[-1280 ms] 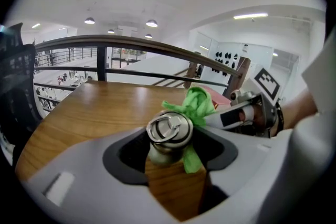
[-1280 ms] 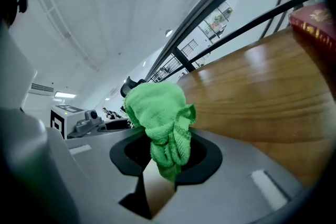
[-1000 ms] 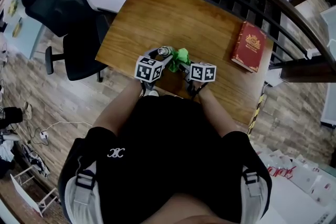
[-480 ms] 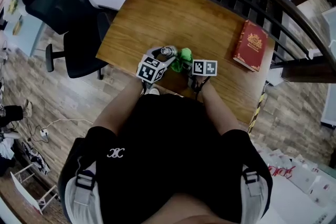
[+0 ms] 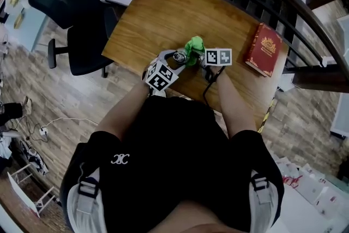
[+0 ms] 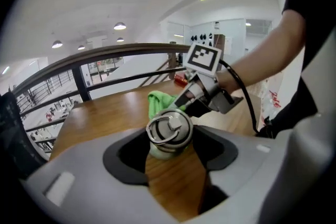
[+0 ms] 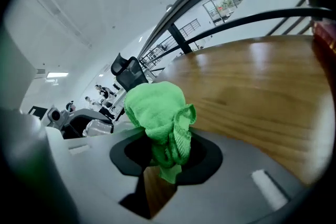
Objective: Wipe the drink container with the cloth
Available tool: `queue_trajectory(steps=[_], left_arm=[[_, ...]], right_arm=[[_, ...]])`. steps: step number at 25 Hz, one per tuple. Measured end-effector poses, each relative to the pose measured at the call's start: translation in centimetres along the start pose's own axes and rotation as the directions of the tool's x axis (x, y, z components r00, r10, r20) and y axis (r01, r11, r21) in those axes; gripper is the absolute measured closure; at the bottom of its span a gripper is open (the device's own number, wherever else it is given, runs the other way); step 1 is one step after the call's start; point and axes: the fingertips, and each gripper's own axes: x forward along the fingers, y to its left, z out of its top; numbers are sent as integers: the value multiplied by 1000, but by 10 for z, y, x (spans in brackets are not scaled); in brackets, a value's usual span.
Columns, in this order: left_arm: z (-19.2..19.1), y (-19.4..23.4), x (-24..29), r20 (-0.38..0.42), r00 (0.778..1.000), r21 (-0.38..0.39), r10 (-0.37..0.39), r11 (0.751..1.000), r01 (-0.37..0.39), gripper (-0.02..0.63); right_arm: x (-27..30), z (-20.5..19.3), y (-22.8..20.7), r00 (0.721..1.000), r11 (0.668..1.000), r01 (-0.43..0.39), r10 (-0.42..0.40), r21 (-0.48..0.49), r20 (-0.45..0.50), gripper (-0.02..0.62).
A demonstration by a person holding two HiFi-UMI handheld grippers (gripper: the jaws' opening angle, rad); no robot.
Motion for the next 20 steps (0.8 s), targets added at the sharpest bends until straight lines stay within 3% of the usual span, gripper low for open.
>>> queue_trajectory(steps=[4, 9, 13, 20], left_arm=[[1, -6, 3, -10, 1000, 62, -19, 998, 20, 299], [2, -8, 6, -15, 999, 92, -41, 995, 42, 299], [4, -7, 7, -10, 999, 89, -51, 995, 52, 299], [8, -7, 10, -2, 998, 94, -63, 994, 63, 299]], right_arm=[[10, 25, 23, 998, 993, -51, 47, -111, -38, 497], [17, 35, 65, 985, 954, -143, 111, -262, -135, 495], [12, 37, 93, 967, 928, -230, 184, -293, -176, 495], [0, 38, 84, 975, 946, -201, 169, -253, -144, 495]])
